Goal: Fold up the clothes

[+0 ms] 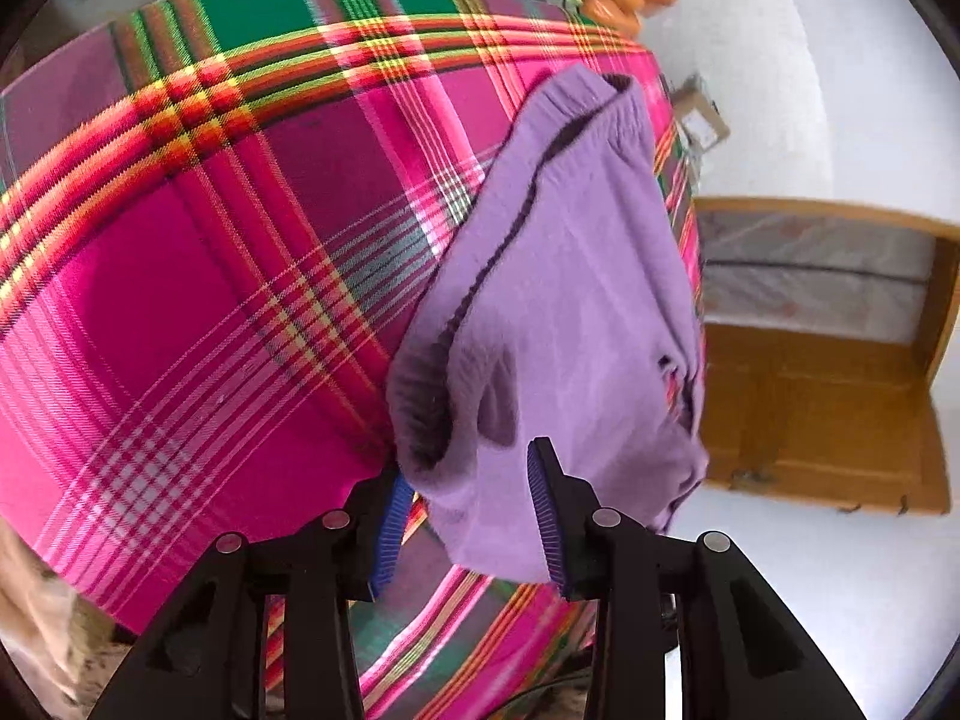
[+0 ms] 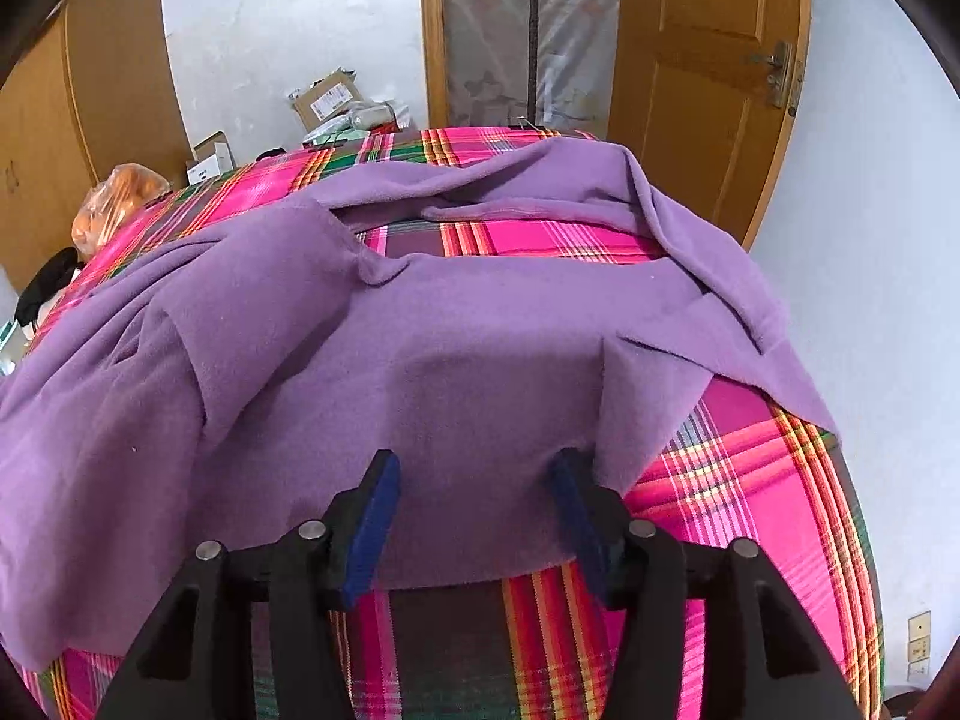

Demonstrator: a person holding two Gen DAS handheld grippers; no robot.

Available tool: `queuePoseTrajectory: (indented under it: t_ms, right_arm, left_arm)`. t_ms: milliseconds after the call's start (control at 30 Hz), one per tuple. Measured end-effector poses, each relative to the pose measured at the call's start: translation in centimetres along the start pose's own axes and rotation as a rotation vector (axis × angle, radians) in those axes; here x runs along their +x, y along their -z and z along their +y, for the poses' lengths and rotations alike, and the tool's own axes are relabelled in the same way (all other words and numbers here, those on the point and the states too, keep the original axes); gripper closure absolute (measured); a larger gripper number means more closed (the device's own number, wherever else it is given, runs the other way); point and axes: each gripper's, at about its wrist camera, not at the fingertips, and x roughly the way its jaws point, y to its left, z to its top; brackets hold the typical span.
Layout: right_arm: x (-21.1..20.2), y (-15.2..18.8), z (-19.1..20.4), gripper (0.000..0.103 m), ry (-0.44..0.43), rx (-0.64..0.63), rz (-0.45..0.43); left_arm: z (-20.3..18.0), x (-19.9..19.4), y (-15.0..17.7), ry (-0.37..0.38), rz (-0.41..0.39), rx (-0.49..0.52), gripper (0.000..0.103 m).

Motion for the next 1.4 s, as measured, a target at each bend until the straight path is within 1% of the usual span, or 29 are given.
queuePoseTrajectory:
  t_ms: [33,67,100,167,233,467,667,767,867,900,933,1000,1067,1100,1133,1233,1300,1400]
  right_arm:
    - [-0.1,0.0,0.0,0.075,-0.002,-0.006,-0.002]
    - [-0.1,0.0,-0.1,0.083,-0.005,-0.013,-0.003]
    - [-0.2,0.0,-0.1,0.086,-0.006,-0.019,-0.005]
    - [-0.3,0.1,-0.1,0.097,-0.011,-0.024,-0.007]
    - [-0.6,0.3,-0.3,0.101,-0.023,-0.021,-0.008]
    - [-2.8,0.9,-1.5,0.102,-0.056,0.002,-0.048]
    - [-5.6,1.5,-3.7,0.103,-0.033,0.034,-0.083]
    - [-6.1,1.9,-4.3,0.102,-0.072,0.037,-0.093]
    - [-5.3,2.3,-3.8,0.099,-0.17,0.038,-0.034]
    - [-4.9,2.5,-3.5,0.096,-0.201,0.041,-0.008]
    - [-4.4,2.7,-3.0,0.091,-0.229,0.048,0.017]
    - [-3.6,2.9,-2.4,0.085,-0.28,0.068,0.047]
    - [-2.9,3.0,-1.7,0.066,-0.328,0.089,0.07]
    - [-2.7,3.0,-1.4,0.061,-0.347,0.095,0.065]
    - [-2.6,2.9,-1.1,0.054,-0.355,0.096,0.054]
    - [-2.0,2.3,0.2,0.045,-0.361,0.089,0.047]
    - [-1.7,2.0,1.2,0.044,-0.336,0.069,0.035]
    - [-1.1,1.2,2.6,0.044,-0.276,0.048,0.028]
  left_arm:
    - [0.0,0.2,-0.1,-0.007,-0.007,-0.008,0.078]
    - [-0.1,0.4,-0.1,-0.019,-0.01,-0.006,0.087]
    - [-0.2,0.7,-0.2,-0.028,-0.011,-0.005,0.09]
    - [-0.4,0.8,-0.4,-0.027,-0.015,0.0,0.091]
    - [-0.6,0.9,-0.6,-0.022,-0.017,-0.001,0.091]
    - [-1.5,0.6,-1.2,0.015,-0.055,-0.002,0.092]
    - [-1.9,0.1,-1.6,0.032,-0.073,0.0,0.092]
    - [-1.9,0.4,-1.6,0.033,-0.07,0.0,0.092]
    - [-2.0,0.6,-1.6,0.037,-0.069,0.001,0.092]
    - [-2.0,0.5,-1.6,0.041,-0.07,-0.002,0.092]
    - [-1.8,0.3,-1.6,0.045,-0.07,-0.005,0.092]
    - [-1.3,-0.3,-1.7,0.047,-0.068,-0.01,0.092]
    - [-1.1,-0.4,-1.6,0.044,-0.066,-0.012,0.092]
    - [-1.0,-0.4,-1.6,0.042,-0.065,-0.012,0.092]
    - [-0.9,-0.4,-1.6,0.043,-0.064,-0.014,0.092]
    - [-0.8,-0.5,-1.7,0.045,-0.065,-0.014,0.092]
    - [-0.8,-0.4,-1.8,0.046,-0.065,-0.015,0.092]
    - [-0.9,-0.1,-1.9,0.047,-0.063,-0.021,0.092]
